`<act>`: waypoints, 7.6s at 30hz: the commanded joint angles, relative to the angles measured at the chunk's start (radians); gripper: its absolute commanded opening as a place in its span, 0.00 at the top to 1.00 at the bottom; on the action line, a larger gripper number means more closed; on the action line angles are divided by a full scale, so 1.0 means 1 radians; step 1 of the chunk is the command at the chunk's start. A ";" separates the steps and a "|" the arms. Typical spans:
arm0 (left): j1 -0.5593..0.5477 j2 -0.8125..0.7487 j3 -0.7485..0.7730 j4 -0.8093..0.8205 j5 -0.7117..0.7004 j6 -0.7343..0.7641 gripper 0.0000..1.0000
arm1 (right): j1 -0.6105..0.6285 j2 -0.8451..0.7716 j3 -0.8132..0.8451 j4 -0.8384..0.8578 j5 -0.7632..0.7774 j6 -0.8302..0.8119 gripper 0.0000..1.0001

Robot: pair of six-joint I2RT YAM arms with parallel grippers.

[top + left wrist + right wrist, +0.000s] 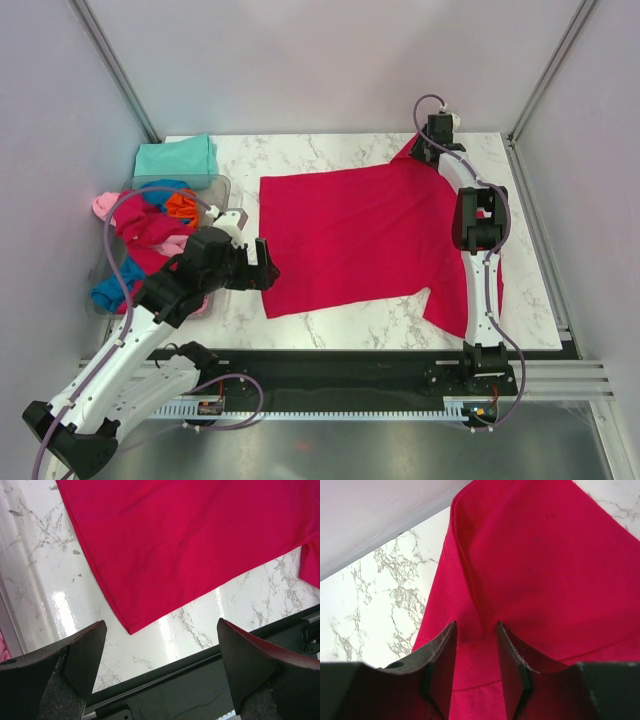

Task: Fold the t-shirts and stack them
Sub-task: Flatten the tshirt out, then fold the tshirt

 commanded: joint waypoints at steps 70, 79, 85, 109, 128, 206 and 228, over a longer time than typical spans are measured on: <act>-0.209 0.306 -0.353 0.212 -0.279 -0.547 0.26 | 0.216 -1.800 -1.440 -0.400 0.205 0.159 0.39; -0.165 0.412 -0.357 0.364 -0.208 -0.470 0.77 | 0.218 -1.839 -1.515 -0.436 0.205 0.234 0.40; -0.160 0.427 -0.353 0.399 -0.185 -0.434 0.98 | 0.226 -1.781 -1.568 -0.471 0.231 0.287 0.39; 0.533 0.309 -0.446 0.623 0.240 -0.309 0.98 | 1.001 -1.408 -1.522 -0.764 0.398 0.911 0.39; 0.533 0.213 -0.449 0.568 0.243 -0.286 0.98 | 0.921 -1.449 -1.734 -0.548 0.418 0.994 0.41; 0.470 0.682 0.240 0.181 0.117 -0.168 0.14 | -0.201 -1.312 -1.337 -0.160 -0.060 0.036 0.19; 0.484 0.714 -0.099 0.531 0.145 -0.352 0.21 | -0.311 -1.191 -1.567 0.107 -0.177 0.044 0.23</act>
